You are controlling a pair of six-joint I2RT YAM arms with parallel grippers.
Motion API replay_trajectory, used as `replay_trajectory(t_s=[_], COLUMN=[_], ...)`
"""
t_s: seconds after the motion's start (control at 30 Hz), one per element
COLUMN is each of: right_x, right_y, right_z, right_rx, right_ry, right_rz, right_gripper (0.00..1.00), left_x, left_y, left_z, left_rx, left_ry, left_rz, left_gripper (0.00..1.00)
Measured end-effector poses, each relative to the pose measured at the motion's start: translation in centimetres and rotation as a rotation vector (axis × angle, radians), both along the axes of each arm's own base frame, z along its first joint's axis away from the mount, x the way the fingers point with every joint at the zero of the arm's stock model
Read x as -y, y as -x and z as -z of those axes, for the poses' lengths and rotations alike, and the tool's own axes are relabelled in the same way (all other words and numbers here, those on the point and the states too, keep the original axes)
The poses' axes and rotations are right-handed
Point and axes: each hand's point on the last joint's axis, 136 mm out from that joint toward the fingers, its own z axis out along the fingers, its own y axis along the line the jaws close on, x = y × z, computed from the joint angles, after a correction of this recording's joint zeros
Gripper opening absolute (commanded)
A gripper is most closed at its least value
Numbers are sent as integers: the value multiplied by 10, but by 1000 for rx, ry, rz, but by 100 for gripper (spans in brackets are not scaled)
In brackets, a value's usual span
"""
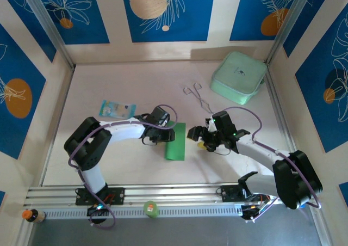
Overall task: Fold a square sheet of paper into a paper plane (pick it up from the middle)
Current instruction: First fold the square sheet of paper in half at the center of the table, then hold the square sheet of paper at the center of the table.
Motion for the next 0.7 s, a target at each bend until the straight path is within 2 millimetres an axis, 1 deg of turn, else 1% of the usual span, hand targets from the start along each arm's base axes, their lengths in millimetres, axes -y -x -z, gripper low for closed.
replay_trajectory(t_s=[0.33, 0.43, 0.7], right_x=[-1, -1, -1], right_y=[1, 1, 2], right_z=[4, 4, 4], right_rx=[-12, -12, -12], right_ry=[6, 6, 6], right_rz=[-4, -4, -5], right_gripper=[82, 82, 82], left_x=[-1, 0, 0], left_y=[1, 1, 1], left_z=[3, 3, 4], left_rx=[-7, -5, -4], left_ry=[-7, -5, -6], left_rz=[3, 3, 7], left_gripper=[53, 56, 56])
